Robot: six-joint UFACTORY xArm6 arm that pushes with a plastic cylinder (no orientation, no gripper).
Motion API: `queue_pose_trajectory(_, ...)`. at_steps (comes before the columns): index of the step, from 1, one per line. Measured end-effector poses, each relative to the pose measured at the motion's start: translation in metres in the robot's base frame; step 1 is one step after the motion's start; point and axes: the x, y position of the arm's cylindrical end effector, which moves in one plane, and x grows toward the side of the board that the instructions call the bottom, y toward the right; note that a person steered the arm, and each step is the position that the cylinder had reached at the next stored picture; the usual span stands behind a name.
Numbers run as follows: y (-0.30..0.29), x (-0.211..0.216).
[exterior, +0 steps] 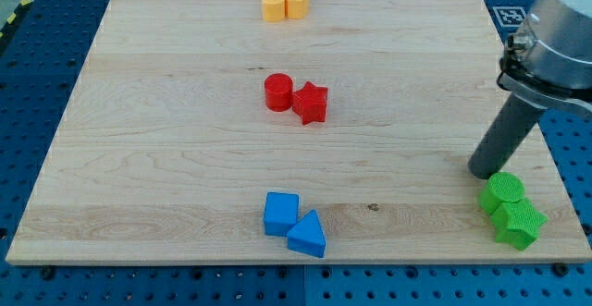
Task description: Separate the green star from the green circle
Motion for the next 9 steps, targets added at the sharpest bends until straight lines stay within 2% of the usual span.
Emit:
queue_pose_trajectory(1, -0.042, 0.0)
queue_pose_trajectory(2, -0.052, 0.024)
queue_pose_trajectory(3, -0.031, 0.073)
queue_pose_trajectory(4, 0.001, 0.091)
queue_pose_trajectory(9, 0.035, 0.076)
